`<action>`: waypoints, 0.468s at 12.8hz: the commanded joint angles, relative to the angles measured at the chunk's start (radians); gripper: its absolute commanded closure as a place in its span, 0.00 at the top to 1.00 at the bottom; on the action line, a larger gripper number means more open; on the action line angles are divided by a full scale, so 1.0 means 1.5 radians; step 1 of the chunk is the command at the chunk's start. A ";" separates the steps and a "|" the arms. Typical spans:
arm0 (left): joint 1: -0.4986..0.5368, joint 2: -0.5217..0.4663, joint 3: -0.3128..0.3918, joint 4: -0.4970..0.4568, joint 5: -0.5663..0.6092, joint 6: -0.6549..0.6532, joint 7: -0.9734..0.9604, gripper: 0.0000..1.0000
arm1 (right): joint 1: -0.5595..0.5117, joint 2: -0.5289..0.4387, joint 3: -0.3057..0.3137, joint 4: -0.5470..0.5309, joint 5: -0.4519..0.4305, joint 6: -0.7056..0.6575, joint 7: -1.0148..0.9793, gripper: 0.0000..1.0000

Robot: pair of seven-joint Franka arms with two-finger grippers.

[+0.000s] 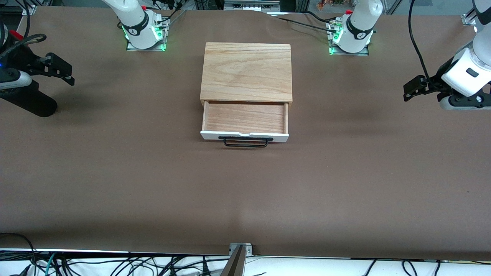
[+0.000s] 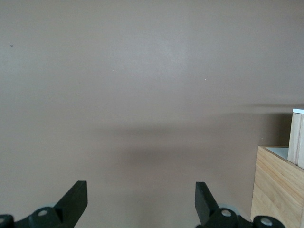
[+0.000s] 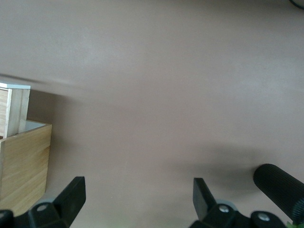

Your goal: Close drawer with both arms simultaneously

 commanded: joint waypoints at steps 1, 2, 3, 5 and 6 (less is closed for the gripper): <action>-0.005 0.007 -0.001 0.017 0.011 -0.013 -0.009 1.00 | -0.003 -0.005 0.004 -0.004 -0.002 -0.010 0.013 1.00; -0.005 0.007 -0.001 0.017 0.011 -0.013 -0.009 1.00 | -0.002 -0.003 0.004 0.003 -0.001 -0.009 0.020 1.00; -0.005 0.007 -0.001 0.017 0.011 -0.013 -0.008 1.00 | -0.001 0.000 0.004 0.007 -0.001 -0.009 0.020 1.00; -0.005 0.007 -0.001 0.017 0.011 -0.015 -0.005 1.00 | -0.001 0.000 0.004 0.007 -0.001 -0.010 0.020 1.00; -0.005 0.007 -0.001 0.017 0.011 -0.015 -0.008 1.00 | -0.002 0.001 0.002 0.007 -0.001 -0.010 0.020 1.00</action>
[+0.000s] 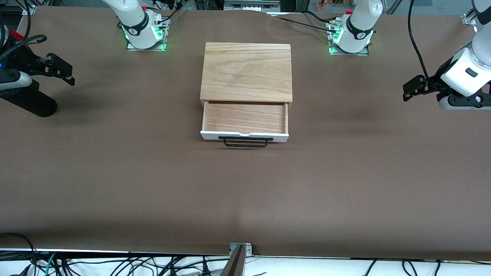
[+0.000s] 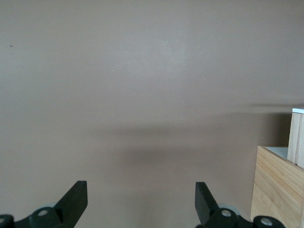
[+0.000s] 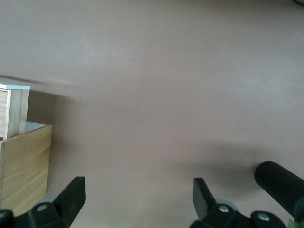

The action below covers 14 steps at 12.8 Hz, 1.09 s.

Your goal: Close drawer with both arms simultaneously

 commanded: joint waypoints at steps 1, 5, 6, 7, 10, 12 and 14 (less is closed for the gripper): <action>-0.005 0.007 0.000 0.017 0.011 -0.014 -0.008 1.00 | -0.004 0.001 -0.001 0.007 -0.001 -0.008 0.010 1.00; -0.005 0.007 0.000 0.017 0.009 -0.017 -0.006 1.00 | -0.004 0.001 -0.001 0.005 -0.001 -0.010 0.011 1.00; -0.005 0.008 0.000 0.017 0.009 -0.017 -0.007 1.00 | -0.004 0.001 -0.001 0.005 -0.001 -0.018 0.012 1.00; -0.005 0.008 0.000 0.017 0.009 -0.017 -0.007 1.00 | -0.004 0.001 -0.001 0.005 -0.001 -0.021 0.017 1.00; -0.005 0.008 0.000 0.017 0.008 -0.017 -0.007 1.00 | -0.004 0.001 0.000 0.007 0.000 -0.021 0.025 1.00; -0.005 0.008 0.000 0.017 0.008 -0.017 -0.006 1.00 | -0.004 0.001 0.002 0.007 0.000 -0.020 0.025 1.00; -0.005 0.008 0.000 0.017 0.008 -0.017 -0.006 1.00 | -0.004 0.000 0.002 0.007 0.000 -0.020 0.025 1.00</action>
